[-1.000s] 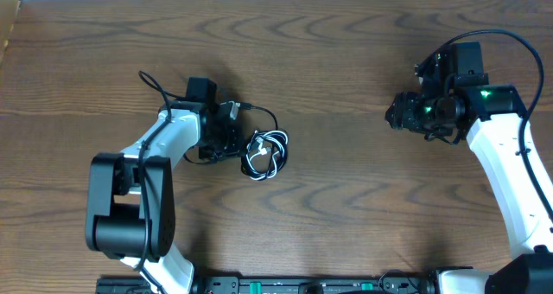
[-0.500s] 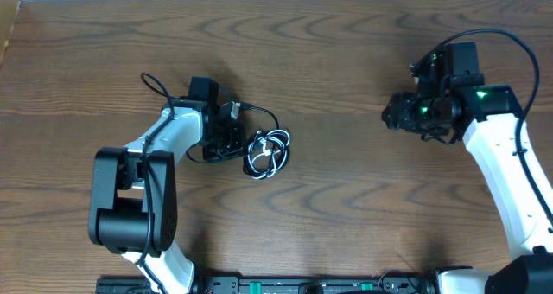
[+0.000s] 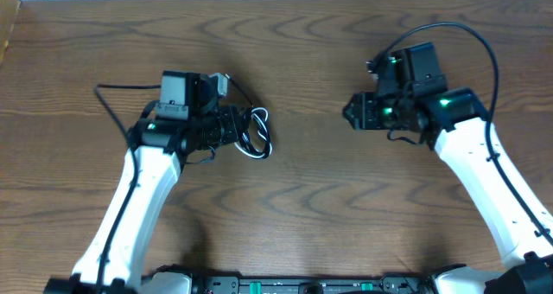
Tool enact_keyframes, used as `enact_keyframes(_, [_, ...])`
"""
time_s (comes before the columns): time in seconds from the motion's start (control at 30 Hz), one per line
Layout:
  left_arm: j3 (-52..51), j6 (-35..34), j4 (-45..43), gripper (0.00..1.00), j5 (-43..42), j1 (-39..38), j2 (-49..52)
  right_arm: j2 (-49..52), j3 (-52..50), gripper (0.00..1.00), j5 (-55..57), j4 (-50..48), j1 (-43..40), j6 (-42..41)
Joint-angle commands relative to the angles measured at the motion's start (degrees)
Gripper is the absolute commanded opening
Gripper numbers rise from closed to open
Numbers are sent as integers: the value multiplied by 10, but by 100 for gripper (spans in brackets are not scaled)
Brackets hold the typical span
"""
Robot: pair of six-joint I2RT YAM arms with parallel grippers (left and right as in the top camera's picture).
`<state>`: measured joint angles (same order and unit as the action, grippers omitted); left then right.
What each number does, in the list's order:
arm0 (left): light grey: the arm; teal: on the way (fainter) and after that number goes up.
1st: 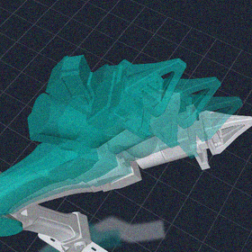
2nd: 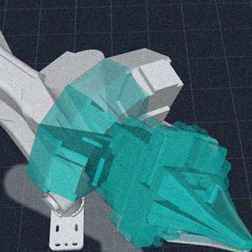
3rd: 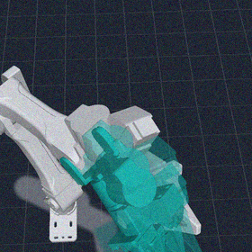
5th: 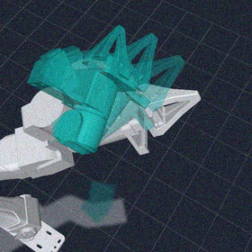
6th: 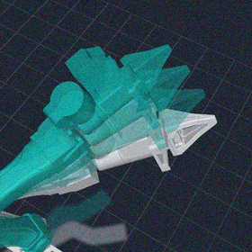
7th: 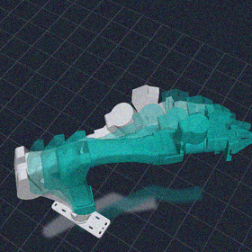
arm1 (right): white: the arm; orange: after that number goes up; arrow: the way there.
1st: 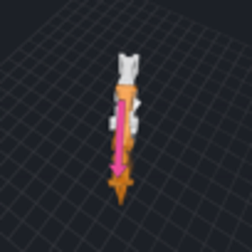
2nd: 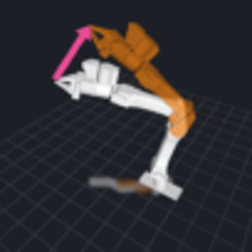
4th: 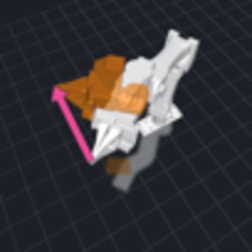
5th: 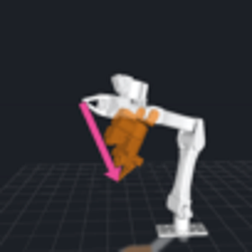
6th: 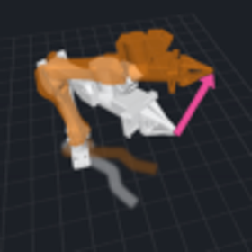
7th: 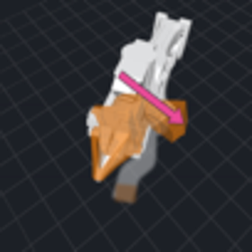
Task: Untangle cables
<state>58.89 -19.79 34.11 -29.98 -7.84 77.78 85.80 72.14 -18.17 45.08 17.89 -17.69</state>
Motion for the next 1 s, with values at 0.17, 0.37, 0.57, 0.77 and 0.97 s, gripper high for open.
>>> enact_keyframes(0.17, [2,-76,1,8,-12,0,-28,10,0,53,-49,-63,71,-24])
enact_keyframes(0.37, [2,-148,-15,8,-34,0,-28,32,0,54,-73,-94,107,2])
enact_keyframes(0.57, [2,-146,-36,7,-78,0,-28,79,0,54,-98,-127,127,-12])
enact_keyframes(0.77, [2,-122,-14,8,-44,0,-27,112,-1,53,-94,-142,137,-27])
enact_keyframes(0.97, [2,-115,77,8,131,0,0,131,0,54,-27,-144,137,-80])
